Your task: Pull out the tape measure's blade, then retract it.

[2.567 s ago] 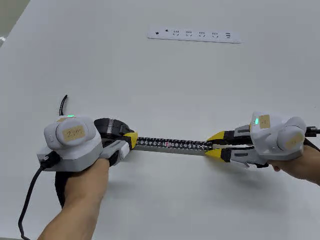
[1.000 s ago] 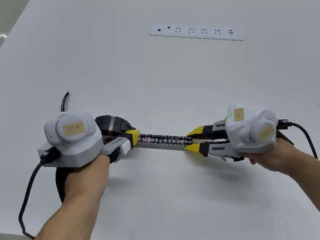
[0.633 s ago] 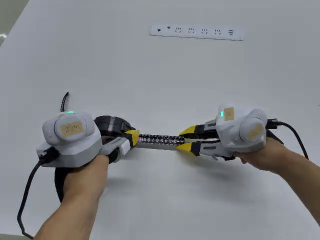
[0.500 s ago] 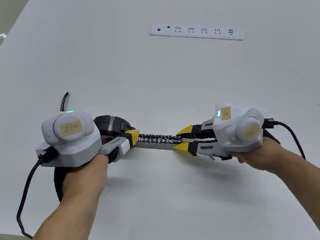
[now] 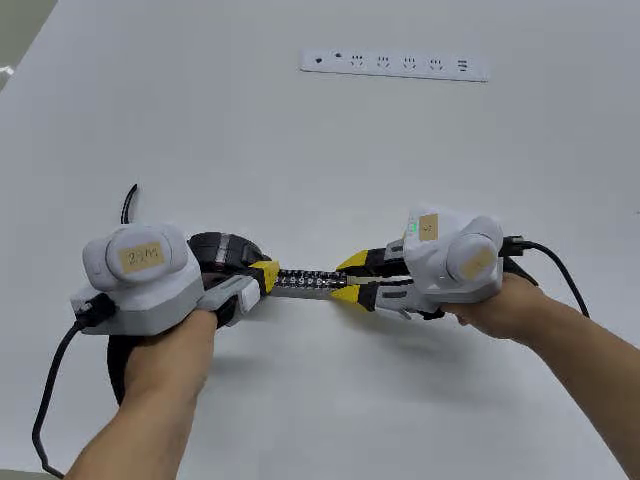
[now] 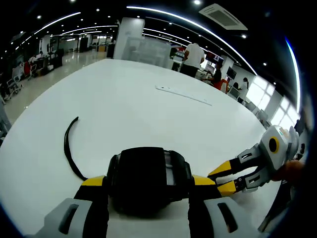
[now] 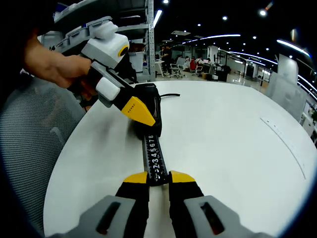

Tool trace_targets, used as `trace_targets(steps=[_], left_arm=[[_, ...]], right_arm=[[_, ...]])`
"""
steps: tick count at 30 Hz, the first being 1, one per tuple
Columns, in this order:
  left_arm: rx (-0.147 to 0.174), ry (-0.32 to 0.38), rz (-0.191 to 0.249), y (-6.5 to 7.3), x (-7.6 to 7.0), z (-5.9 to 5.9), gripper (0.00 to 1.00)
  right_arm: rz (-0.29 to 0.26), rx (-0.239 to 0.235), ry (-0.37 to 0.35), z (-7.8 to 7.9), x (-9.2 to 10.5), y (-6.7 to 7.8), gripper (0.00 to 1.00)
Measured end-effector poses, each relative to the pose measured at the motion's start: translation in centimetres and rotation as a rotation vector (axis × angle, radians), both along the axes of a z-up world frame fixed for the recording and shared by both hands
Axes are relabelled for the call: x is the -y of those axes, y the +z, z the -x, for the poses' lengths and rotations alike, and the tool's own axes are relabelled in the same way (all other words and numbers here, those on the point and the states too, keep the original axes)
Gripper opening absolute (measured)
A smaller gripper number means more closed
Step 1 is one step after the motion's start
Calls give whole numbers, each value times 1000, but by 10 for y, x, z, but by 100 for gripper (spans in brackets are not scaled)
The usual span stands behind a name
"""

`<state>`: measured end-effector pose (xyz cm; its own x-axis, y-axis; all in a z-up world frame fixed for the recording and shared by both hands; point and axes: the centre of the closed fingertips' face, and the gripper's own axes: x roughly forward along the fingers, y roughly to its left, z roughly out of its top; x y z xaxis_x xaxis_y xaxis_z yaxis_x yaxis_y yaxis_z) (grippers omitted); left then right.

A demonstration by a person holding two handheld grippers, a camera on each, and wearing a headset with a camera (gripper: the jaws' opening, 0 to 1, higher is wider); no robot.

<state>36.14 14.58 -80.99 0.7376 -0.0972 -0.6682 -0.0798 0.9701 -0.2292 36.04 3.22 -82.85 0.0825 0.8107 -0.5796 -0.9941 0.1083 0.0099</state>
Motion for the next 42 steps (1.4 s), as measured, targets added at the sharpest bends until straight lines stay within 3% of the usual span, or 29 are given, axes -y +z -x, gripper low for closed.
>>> trace_targets(steps=[11,42], left_arm=[[-3,1,7,0,-1,-1,62],[-6,8,34,-2,-1,-1,63]], right_arm=[[-4,4,19,1,-22,0,13],[-6,7,51,1,-56,-3,13]])
